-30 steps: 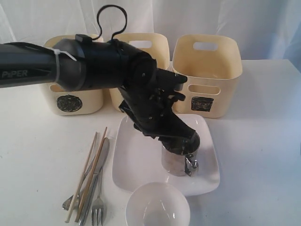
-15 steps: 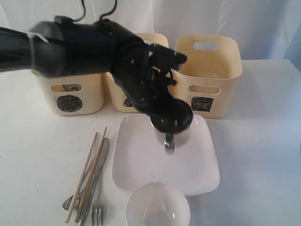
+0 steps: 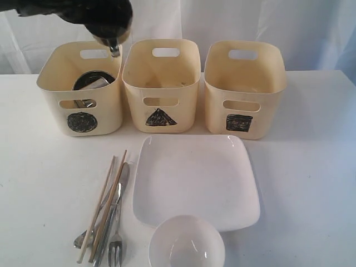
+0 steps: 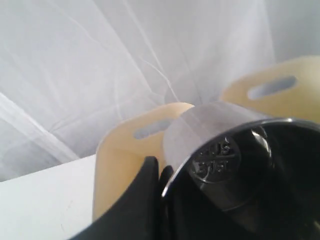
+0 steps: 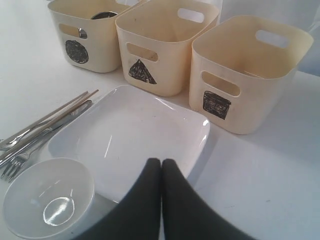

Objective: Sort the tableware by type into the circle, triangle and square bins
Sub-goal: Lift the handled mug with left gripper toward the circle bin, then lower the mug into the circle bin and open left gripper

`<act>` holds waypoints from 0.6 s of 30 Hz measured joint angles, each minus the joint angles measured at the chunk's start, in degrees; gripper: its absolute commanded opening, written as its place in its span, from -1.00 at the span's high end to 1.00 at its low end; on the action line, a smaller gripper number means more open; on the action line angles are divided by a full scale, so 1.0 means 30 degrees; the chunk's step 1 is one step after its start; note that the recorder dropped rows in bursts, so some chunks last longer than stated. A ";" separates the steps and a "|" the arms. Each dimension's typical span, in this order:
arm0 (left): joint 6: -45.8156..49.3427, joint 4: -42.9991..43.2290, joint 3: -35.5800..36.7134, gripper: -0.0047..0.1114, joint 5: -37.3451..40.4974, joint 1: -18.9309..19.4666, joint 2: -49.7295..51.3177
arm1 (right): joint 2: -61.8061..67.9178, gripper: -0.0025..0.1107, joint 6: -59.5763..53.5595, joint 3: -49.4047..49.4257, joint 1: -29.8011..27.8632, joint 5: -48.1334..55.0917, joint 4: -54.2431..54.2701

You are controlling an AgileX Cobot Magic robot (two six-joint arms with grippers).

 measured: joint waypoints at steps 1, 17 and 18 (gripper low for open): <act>-0.0731 0.0263 0.0000 0.92 -0.0861 0.0763 0.0131 | 0.0000 0.96 0.0000 0.0000 0.0000 0.0000 -0.0038; -0.7330 -0.0550 0.0000 0.92 -1.1491 0.8879 0.5135 | 0.0000 0.96 0.0000 0.0000 0.0000 0.0000 -0.0079; -0.6900 -0.1238 0.0000 0.92 -1.1595 0.8931 0.5403 | 0.0000 0.96 0.0000 0.0000 0.0000 0.0000 -0.0079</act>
